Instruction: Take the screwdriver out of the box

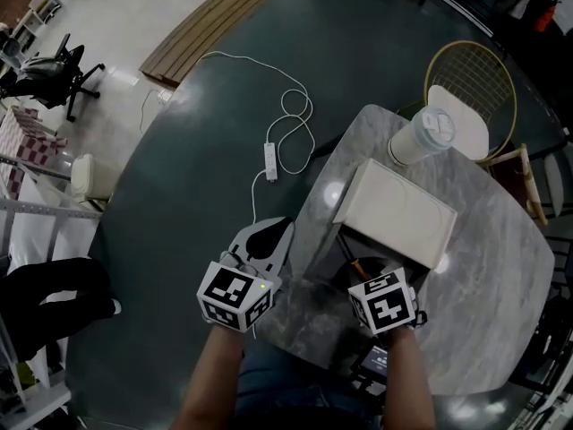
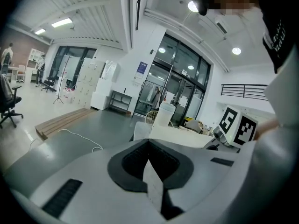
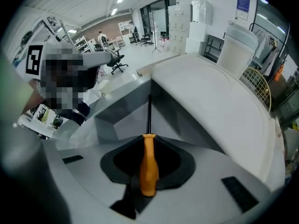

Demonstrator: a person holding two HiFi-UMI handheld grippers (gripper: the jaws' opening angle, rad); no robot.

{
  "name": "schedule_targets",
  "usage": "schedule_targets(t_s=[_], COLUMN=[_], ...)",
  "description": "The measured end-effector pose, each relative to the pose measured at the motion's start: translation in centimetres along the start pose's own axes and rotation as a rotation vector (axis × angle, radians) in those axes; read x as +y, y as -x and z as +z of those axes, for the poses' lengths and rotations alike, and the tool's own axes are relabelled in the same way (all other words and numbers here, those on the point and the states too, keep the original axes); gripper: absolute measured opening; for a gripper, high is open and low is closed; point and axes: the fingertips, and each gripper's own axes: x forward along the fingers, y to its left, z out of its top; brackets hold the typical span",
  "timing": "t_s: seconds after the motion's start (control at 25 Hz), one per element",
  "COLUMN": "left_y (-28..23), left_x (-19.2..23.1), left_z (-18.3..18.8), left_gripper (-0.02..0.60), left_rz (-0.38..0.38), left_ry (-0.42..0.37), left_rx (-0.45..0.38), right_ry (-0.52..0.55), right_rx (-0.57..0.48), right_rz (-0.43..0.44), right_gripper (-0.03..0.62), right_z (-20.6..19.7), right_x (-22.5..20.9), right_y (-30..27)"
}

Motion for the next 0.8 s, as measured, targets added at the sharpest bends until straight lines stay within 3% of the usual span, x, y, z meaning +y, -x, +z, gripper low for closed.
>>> schedule_targets(t_s=[0.6, 0.8], left_y=[1.8, 2.0], left_x=[-2.4, -2.9], left_z=[8.0, 11.2], left_gripper=[0.012, 0.012], left_rz=[-0.012, -0.022], left_ry=[-0.086, -0.125], left_rx=[-0.162, -0.225], right_ry=[0.066, 0.060], right_rx=[-0.170, -0.275], right_rz=[-0.047, -0.044], right_gripper=[0.086, 0.086], right_z=[4.2, 7.0], right_x=[-0.1, -0.3], right_y=[6.4, 9.0])
